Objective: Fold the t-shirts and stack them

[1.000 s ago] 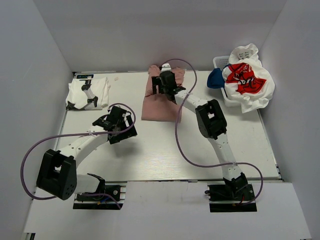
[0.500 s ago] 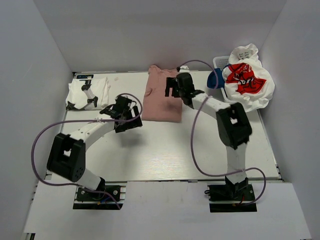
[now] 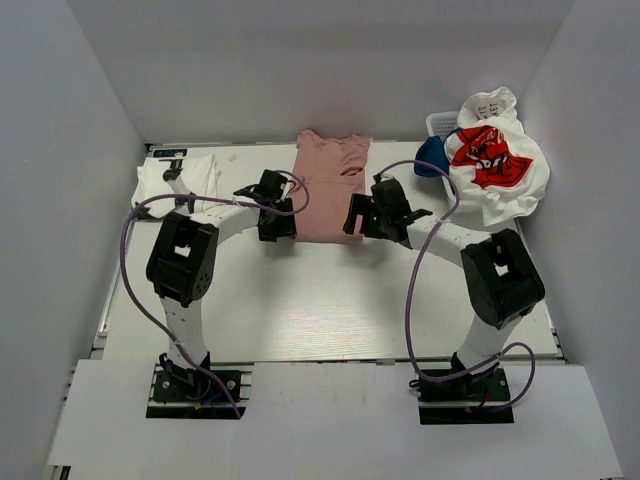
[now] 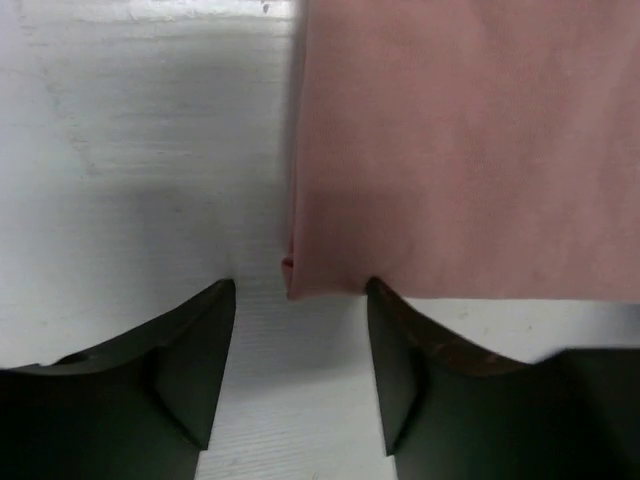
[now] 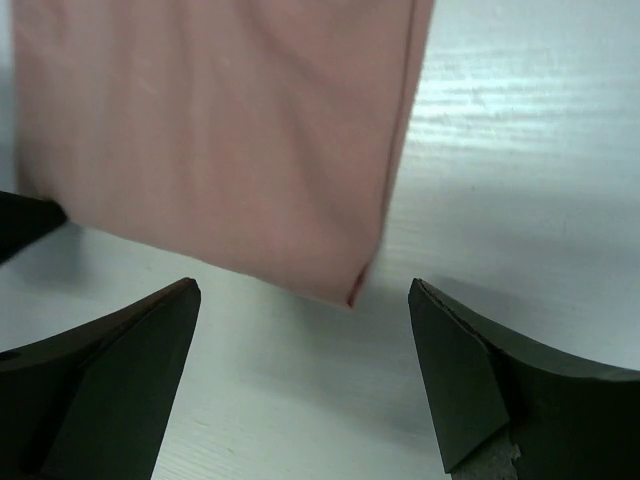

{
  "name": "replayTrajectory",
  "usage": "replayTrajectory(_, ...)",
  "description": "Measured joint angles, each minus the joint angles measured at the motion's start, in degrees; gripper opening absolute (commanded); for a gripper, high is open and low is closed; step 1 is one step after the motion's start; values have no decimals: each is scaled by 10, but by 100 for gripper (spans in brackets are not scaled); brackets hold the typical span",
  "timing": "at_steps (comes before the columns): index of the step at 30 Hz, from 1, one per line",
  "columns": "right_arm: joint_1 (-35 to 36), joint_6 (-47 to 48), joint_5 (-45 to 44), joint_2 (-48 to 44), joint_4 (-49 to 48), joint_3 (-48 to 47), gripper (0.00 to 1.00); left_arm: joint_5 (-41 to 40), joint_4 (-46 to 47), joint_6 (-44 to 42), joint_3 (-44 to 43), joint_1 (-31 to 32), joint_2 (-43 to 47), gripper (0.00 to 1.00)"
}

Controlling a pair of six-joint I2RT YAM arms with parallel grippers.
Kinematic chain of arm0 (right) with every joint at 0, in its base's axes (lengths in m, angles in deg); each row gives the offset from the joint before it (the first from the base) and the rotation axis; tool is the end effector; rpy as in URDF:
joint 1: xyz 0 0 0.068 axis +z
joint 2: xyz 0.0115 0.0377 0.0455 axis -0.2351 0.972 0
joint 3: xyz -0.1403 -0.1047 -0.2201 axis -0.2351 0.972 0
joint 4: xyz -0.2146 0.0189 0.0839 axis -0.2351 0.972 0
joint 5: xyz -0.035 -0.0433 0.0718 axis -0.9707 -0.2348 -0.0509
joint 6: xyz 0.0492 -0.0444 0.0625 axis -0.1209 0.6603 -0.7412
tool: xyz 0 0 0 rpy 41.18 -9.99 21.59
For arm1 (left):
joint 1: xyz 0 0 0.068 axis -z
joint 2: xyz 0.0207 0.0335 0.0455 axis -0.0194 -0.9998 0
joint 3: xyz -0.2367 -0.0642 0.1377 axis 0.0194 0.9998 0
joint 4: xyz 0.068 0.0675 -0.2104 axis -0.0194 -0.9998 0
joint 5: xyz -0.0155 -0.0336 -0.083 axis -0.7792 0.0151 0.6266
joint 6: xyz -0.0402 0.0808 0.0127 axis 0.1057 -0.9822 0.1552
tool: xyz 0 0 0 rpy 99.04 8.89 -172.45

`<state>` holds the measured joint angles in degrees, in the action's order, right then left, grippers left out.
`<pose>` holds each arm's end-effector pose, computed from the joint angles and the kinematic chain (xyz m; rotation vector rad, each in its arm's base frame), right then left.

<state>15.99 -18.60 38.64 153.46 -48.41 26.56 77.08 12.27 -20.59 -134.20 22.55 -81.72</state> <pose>0.3425 0.1889 0.2012 0.0259 2.2898 0.4801 0.3653 -0.1578 0.1511 -0.1052 2.7107 -0.2407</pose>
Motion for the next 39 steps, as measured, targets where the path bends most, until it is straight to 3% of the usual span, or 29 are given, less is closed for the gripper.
replayTrajectory(2, 0, -6, 0, 9, 13, 5, 90, 9, 2, -2, -2, 0, -3, 47)
replayTrajectory(8, 0, -30, -2, 21, 27, 10, 86, 47, 18, -5, -1, -1, -12, 35)
replayTrajectory(12, 0, -43, -2, 32, 27, 13, 85, 68, 33, -3, -5, -4, -22, 35)
replayTrajectory(19, -3, -54, 5, 54, 7, 3, 80, 70, 37, 7, -13, -4, -28, 47)
replayTrajectory(24, -4, -65, 7, 68, -7, -6, 65, 63, 42, 14, -10, -5, -24, 50)
replayTrajectory(28, -5, -73, 11, 75, -17, -7, 60, 52, 39, 18, -10, -12, -23, 52)
replayTrajectory(31, -7, -78, 13, 79, -19, -9, 49, 51, 40, 20, -7, -24, -21, 52)
replayTrajectory(35, -7, -82, 11, 84, -20, -9, 31, 63, 49, 22, 0, -40, -18, 40)
replayTrajectory(37, -7, -85, 11, 86, -20, -9, 31, 73, 54, 21, 3, -45, -18, 36)
replayTrajectory(39, -7, -85, 11, 86, -20, -9, 31, 87, 61, 17, 7, -47, -19, 21)
